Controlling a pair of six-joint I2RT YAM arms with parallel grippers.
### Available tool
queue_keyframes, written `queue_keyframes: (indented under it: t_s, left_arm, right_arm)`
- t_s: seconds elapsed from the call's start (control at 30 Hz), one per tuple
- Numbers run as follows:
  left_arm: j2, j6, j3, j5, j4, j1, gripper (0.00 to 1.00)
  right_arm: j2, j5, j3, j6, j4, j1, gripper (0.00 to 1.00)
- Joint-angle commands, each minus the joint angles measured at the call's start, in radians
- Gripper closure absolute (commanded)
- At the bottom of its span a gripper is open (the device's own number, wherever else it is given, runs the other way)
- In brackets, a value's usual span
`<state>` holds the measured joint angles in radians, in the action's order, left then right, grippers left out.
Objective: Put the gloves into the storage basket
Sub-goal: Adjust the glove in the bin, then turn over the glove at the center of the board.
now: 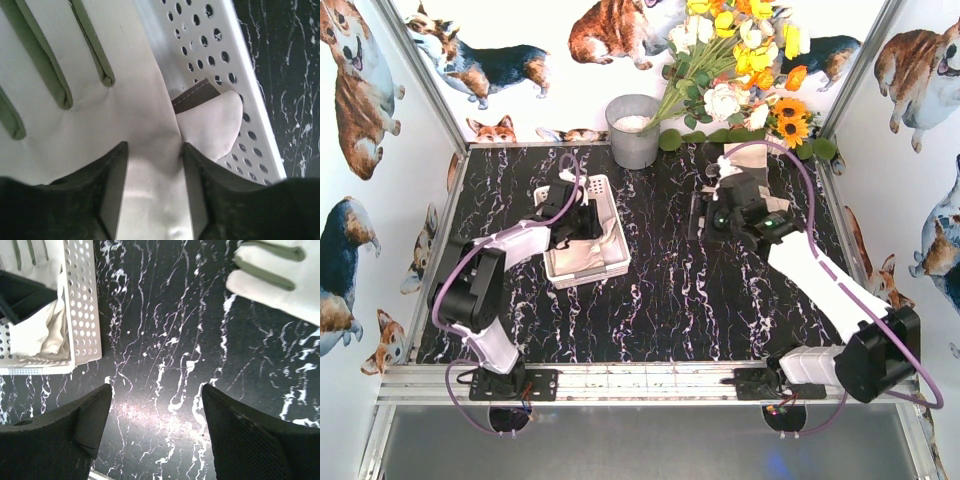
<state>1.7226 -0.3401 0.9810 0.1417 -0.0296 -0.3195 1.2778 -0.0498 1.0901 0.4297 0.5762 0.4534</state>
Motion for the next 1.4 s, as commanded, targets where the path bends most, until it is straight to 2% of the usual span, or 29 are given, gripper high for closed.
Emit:
queue_keyframes:
  t_s: [0.0,0.13,0.27,0.43,0.57,0.73,0.9,1.03,1.13,1.27,1.37]
  left_arm:
    - [-0.13,-0.006,-0.003,-0.019,-0.047,-0.004,0.53]
    - [-0.262,0.015,-0.007,-0.078,-0.082,-0.002,0.38]
    - [-0.373,0.052,-0.038,-0.146,-0.127,0.029,0.28]
    - [-0.562,0.045,-0.148,-0.157,-0.176,0.173,0.22]
    - [-0.726,0.083,-0.234,-0.14,-0.235,0.314,0.13]
    - [-0.871,0.122,-0.304,-0.146,-0.302,0.421,0.08]
    - [-0.91,0.096,-0.337,-0.177,-0.264,0.425,0.06]
    - [-0.885,0.107,-0.315,-0.229,-0.3,0.425,0.05]
    - [-0.886,0.112,-0.316,-0.255,-0.306,0.425,0.05]
    - [-0.891,0.128,-0.312,-0.327,-0.304,0.426,0.05]
    - [-0.9,0.134,-0.32,-0.37,-0.3,0.428,0.05]
  right_arm:
    - [-0.074,0.031,0.006,-0.048,-0.001,-0.063,0.24]
    - [-0.1,0.042,-0.017,-0.09,0.009,-0.15,0.19]
    - [-0.096,-0.023,-0.077,-0.079,-0.035,-0.309,0.19]
    - [-0.092,-0.027,-0.132,-0.102,-0.074,-0.495,0.18]
    - [-0.074,-0.026,-0.177,-0.15,-0.113,-0.62,0.16]
    - [0.025,-0.13,-0.177,-0.149,-0.195,-0.745,0.14]
    - [0.112,-0.157,-0.145,-0.114,-0.3,-0.788,0.14]
    - [0.204,-0.168,-0.106,-0.137,-0.381,-0.791,0.15]
    - [0.308,-0.269,-0.05,-0.163,-0.404,-0.798,0.15]
    - [0.444,-0.516,0.049,-0.193,-0.381,-0.803,0.17]
    - [0.488,-0.488,0.064,-0.181,-0.401,-0.805,0.17]
